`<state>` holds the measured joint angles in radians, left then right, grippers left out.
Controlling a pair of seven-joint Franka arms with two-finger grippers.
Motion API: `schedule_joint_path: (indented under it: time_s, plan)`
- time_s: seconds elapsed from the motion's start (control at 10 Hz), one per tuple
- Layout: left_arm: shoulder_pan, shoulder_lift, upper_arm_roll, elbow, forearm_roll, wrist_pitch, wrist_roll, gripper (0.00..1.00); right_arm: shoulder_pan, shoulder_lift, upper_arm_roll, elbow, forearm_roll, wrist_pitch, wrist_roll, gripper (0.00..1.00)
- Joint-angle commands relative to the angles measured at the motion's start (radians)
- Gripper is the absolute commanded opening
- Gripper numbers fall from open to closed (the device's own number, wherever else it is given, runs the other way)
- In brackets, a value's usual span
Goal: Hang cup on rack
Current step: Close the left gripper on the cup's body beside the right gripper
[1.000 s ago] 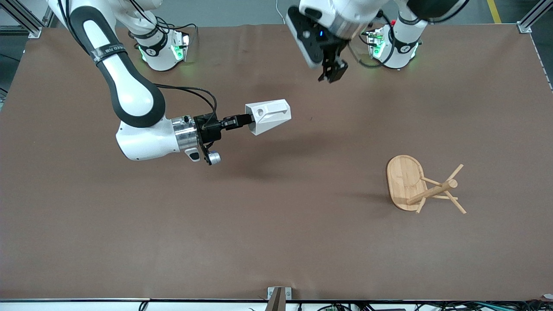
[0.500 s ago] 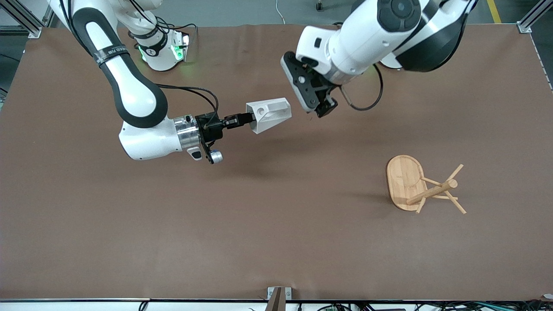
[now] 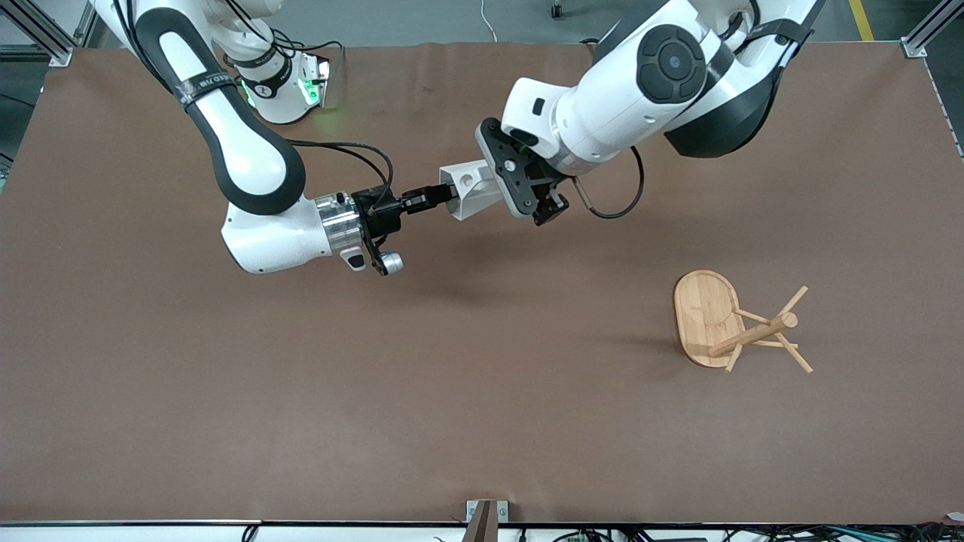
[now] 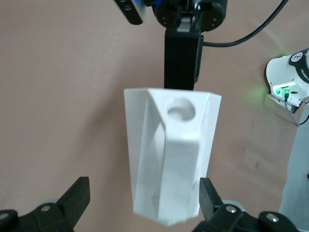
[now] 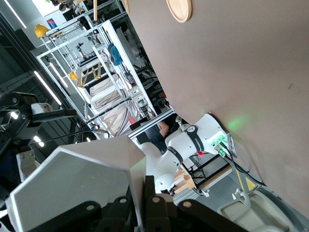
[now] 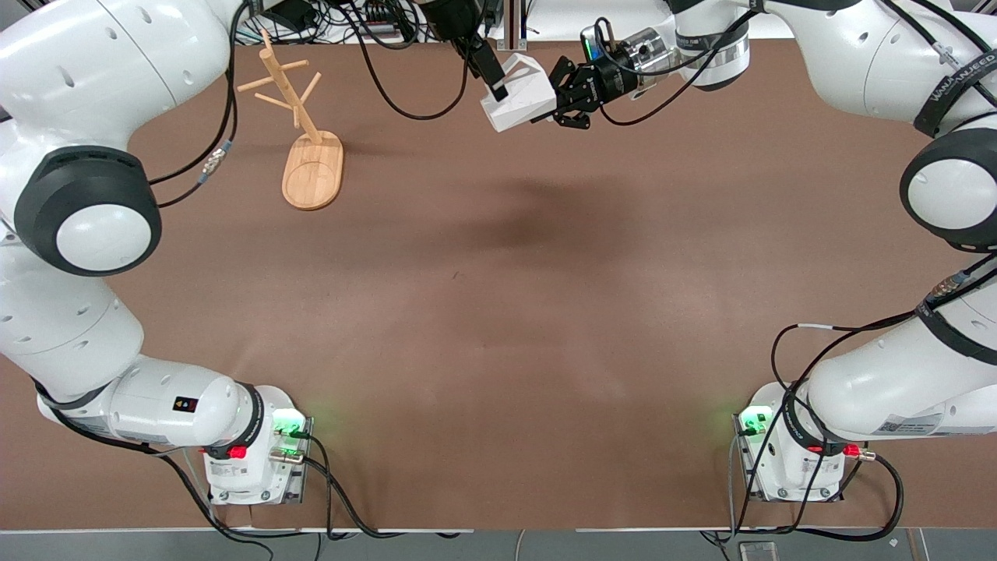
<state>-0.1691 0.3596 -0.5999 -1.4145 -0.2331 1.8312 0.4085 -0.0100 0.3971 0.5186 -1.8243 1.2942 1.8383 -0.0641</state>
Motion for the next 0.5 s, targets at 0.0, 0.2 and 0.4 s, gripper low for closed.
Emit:
schedule_joint_path:
  time_s: [0.0,0.2,0.4]
  plan:
    - [0.003,0.022,-0.020,-0.004,-0.018,-0.003,0.055,1.00,-0.018,-0.023,0.029,-0.020,0.033,0.012,0.017,0.01]
    - [0.014,0.018,-0.035,-0.006,-0.034,-0.058,0.070,1.00,-0.018,-0.024,0.032,-0.018,0.045,0.012,0.017,0.01]
    - [0.014,0.013,-0.044,-0.008,-0.035,-0.137,0.073,1.00,-0.018,-0.026,0.032,-0.018,0.045,0.012,0.018,0.01]
